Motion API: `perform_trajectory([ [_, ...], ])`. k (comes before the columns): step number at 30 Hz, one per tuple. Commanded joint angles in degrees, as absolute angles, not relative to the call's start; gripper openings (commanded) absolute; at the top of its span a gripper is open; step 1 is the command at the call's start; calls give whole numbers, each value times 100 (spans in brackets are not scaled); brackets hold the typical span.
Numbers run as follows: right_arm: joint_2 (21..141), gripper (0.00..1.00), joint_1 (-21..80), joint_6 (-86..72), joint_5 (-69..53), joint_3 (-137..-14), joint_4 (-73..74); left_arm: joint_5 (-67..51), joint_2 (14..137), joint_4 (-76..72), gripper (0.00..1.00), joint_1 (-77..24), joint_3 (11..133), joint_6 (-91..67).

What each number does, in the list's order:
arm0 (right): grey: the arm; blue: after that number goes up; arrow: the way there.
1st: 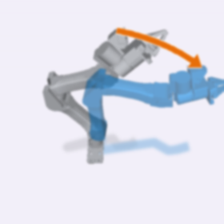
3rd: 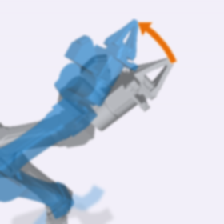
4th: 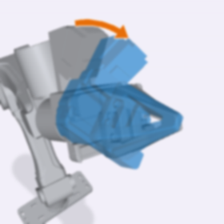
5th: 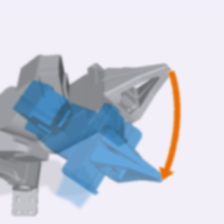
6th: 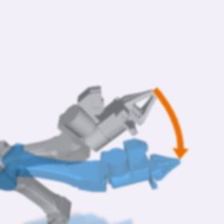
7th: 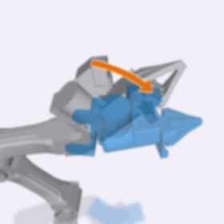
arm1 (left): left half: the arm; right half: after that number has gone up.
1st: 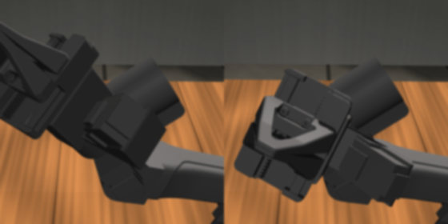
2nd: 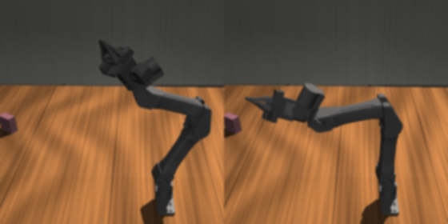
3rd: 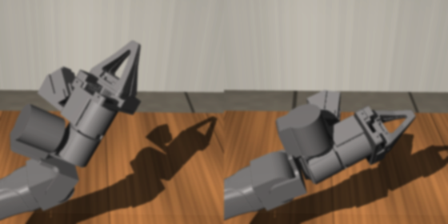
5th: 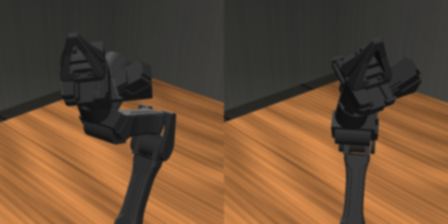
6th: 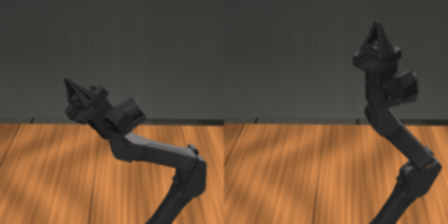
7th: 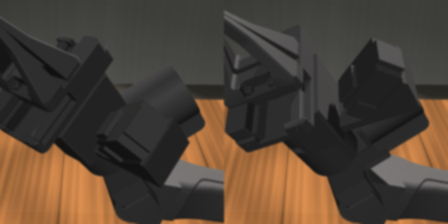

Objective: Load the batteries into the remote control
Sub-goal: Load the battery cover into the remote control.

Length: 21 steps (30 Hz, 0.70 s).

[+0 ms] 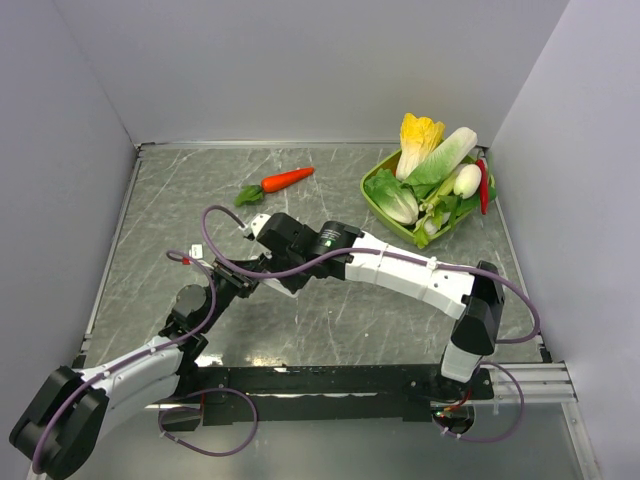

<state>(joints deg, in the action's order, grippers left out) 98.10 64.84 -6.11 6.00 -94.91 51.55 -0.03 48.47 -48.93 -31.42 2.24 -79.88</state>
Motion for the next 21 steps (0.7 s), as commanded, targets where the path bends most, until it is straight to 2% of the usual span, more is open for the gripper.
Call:
perform_trajectory([
  [1, 10055, 0, 6530, -764, 721, -9843, 5326, -18, 4798, -5370, 1, -3129, -870, -8086],
  [11, 10037, 0, 6504, -739, 791, -9984, 5308, -79, 4834, -5511, 1, -3129, -809, -7928],
  [21, 10336, 0, 6398, -694, 589, -10670, 6126, -105, 4632, -5335, 1, -3146, -729, -7629],
])
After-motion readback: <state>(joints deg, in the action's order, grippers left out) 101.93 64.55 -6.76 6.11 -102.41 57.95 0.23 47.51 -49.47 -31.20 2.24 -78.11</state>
